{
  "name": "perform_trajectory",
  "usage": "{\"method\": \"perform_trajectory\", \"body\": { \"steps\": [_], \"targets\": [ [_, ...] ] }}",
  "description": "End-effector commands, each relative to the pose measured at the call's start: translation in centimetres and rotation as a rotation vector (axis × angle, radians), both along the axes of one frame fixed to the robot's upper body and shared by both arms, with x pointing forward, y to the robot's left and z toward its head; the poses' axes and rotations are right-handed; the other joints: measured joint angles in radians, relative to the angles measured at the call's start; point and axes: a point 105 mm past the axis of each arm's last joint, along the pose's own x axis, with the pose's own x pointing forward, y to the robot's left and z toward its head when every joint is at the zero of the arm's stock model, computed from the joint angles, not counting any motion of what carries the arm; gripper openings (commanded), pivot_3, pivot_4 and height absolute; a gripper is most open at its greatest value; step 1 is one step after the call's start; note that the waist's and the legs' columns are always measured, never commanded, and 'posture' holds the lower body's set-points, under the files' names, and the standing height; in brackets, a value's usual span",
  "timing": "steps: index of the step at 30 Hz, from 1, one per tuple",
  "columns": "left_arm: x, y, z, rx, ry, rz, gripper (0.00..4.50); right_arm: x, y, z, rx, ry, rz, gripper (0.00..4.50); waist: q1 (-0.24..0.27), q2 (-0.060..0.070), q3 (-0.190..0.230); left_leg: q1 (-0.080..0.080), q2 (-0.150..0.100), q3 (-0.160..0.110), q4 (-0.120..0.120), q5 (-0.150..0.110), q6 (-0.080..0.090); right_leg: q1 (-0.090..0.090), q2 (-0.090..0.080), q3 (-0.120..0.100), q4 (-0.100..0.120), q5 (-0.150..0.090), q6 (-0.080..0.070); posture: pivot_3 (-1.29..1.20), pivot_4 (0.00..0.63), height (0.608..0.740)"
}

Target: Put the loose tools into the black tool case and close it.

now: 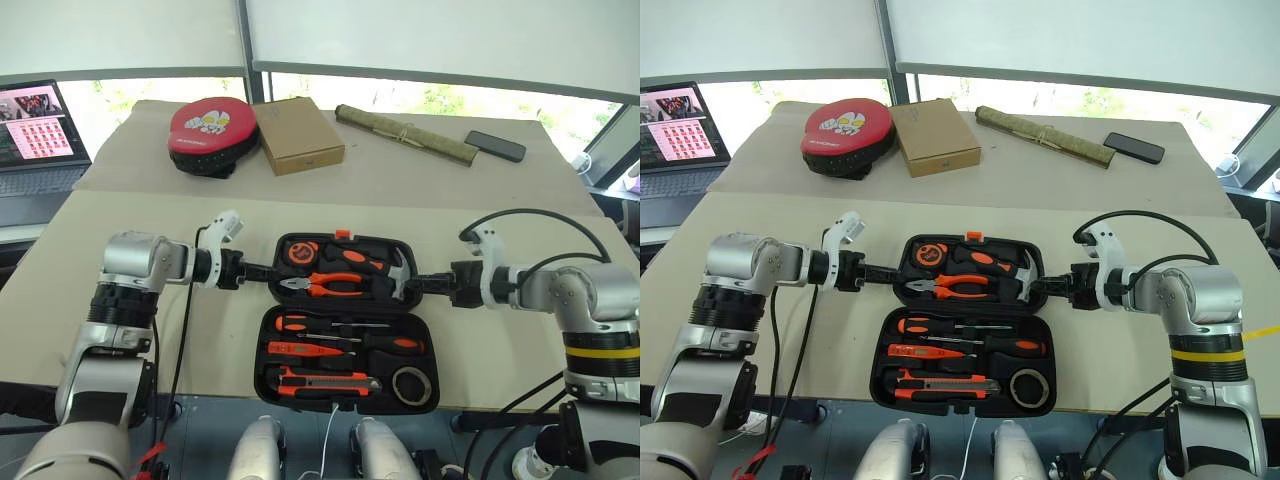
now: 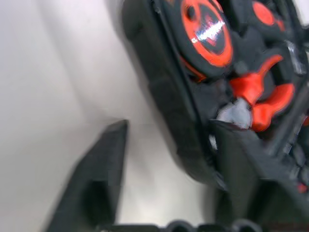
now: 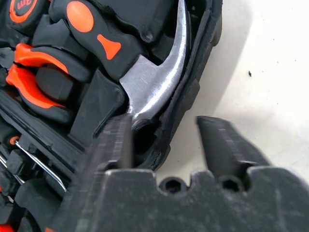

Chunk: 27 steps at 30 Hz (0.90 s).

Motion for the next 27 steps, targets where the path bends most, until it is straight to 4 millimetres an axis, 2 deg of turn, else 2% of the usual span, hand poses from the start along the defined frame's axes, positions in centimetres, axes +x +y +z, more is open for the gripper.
{"method": "perform_trajectory", "body": {
  "steps": [1,3,4,8,11,14,16,19,22,27],
  "targets": [
    [0.1,0.4,-0.8,0.036,0.016,0.019,0.94,-0.2,0.2,0.7,0.000,-0.027,0.012,0.83,0.000,0.000,0.000,0.000,0.000,0.000,0.000,0.000,0.000,0.000,0.000,0.000,0.000,0.000,0.000,0.00,0.150,0.740],
    [0.1,0.2,-0.8,0.029,0.020,0.012,0.19,-0.2,0.3,0.7,0.004,-0.028,0.012,0.07,0.000,0.002,-0.002,0.002,0.000,0.000,0.000,0.000,0.000,0.001,0.000,0.000,0.000,0.000,0.000,0.00,0.150,0.740],
    [0.1,0.0,-0.8,0.024,0.023,0.006,0.03,-0.2,0.3,0.7,0.007,-0.028,0.012,0.00,0.000,0.003,-0.002,0.003,0.000,0.000,0.000,0.000,0.000,0.003,0.000,0.000,0.000,0.000,0.000,0.00,0.150,0.740],
    [0.1,-0.9,-0.2,-0.008,0.017,-0.014,0.03,-0.3,0.6,0.9,0.032,-0.035,0.009,0.00,0.001,0.003,-0.002,0.006,-0.001,-0.002,0.000,0.001,0.000,0.005,0.000,0.001,0.001,0.000,0.000,0.00,0.150,0.740],
    [0.4,-1.6,0.9,-0.061,-0.021,-0.034,0.03,-0.1,1.1,1.8,0.077,-0.070,0.012,0.00,0.001,0.003,-0.002,0.006,-0.002,-0.002,0.000,0.001,0.000,0.005,0.000,0.001,0.001,0.000,0.000,0.00,0.150,0.740],
    [1.2,-2.5,3.1,-0.130,-0.189,-0.062,0.03,0.3,1.6,3.3,0.104,-0.147,0.021,0.00,0.001,0.003,-0.002,0.005,-0.002,-0.002,0.000,0.001,0.000,0.004,0.000,0.001,0.001,0.001,0.000,0.00,0.150,0.740],
    [2.2,-2.9,4.9,-0.144,-0.363,-0.047,0.03,1.1,1.4,4.2,0.081,-0.228,-0.013,0.00,0.001,0.003,-0.002,0.002,-0.002,-0.003,0.000,0.002,0.000,0.002,0.000,0.001,0.001,0.001,0.000,0.00,0.150,0.740],
    [3.1,-3.2,6.2,-0.141,-0.532,-0.024,0.03,2.0,0.9,4.8,0.050,-0.315,-0.056,0.00,0.003,0.003,-0.001,-0.001,-0.002,-0.003,0.000,0.002,0.000,-0.001,0.000,0.001,0.000,0.001,0.001,0.00,0.150,0.740],
    [3.2,-3.5,6.5,-0.136,-0.660,-0.038,0.03,2.6,0.2,5.1,-0.015,-0.419,-0.084,0.00,0.002,0.002,-0.001,-0.003,-0.003,-0.003,0.000,0.002,0.000,-0.001,-0.001,0.001,-0.002,0.002,0.002,0.00,0.150,0.740],
    [2.3,-3.7,5.6,-0.080,-0.818,-0.064,0.03,2.6,-0.4,5.3,-0.167,-0.622,-0.053,0.00,0.001,0.002,-0.001,-0.005,-0.003,-0.003,-0.002,0.002,0.001,-0.002,-0.001,0.000,-0.006,0.002,0.003,0.00,0.150,0.740]
  ]
}}
